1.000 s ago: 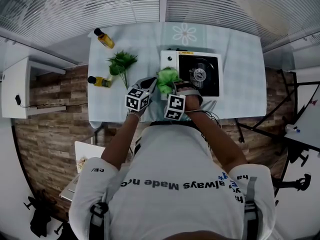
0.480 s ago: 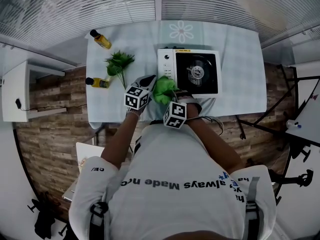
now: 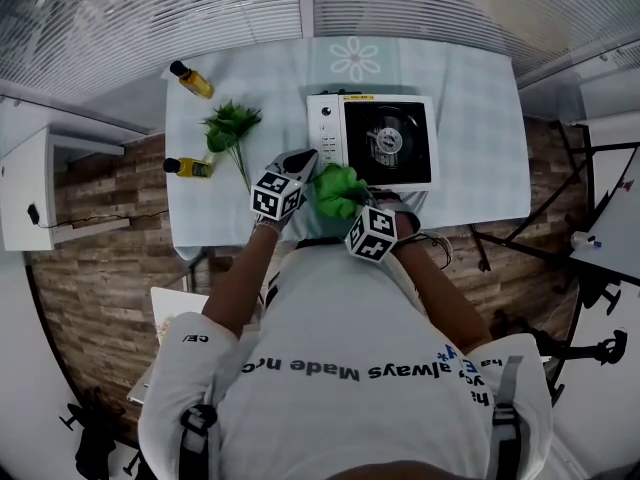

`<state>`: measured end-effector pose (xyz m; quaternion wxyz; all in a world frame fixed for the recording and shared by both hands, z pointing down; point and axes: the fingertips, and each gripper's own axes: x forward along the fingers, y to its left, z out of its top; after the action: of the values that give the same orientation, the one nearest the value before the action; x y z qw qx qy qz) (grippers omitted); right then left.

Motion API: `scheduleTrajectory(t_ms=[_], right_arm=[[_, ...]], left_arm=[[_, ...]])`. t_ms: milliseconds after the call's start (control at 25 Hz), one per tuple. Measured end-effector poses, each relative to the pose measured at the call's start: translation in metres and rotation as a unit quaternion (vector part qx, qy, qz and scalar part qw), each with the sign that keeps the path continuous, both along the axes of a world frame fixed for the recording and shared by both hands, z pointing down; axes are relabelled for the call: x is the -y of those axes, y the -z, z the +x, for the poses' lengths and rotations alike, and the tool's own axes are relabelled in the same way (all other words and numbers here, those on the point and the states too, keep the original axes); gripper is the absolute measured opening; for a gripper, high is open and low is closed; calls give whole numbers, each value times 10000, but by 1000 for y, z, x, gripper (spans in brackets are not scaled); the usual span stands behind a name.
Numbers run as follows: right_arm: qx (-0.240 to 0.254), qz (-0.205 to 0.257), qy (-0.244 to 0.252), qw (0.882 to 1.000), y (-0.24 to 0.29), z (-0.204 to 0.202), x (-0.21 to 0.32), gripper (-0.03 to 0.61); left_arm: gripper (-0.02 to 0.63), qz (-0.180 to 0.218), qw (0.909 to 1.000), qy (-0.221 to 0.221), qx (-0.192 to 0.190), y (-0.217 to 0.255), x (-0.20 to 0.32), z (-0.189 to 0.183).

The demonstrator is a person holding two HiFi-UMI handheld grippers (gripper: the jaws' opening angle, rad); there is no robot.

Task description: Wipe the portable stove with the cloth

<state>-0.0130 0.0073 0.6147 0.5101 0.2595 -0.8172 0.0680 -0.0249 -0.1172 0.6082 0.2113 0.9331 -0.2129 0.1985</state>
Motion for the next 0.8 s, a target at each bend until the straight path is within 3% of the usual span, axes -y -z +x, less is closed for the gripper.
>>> scheduleTrajectory(t_ms=[800], right_arm=[[152,-841,147,9962,-6,66,-11,23]], left_arm=[[12,210,9980,-487,353,-5,-18,27]])
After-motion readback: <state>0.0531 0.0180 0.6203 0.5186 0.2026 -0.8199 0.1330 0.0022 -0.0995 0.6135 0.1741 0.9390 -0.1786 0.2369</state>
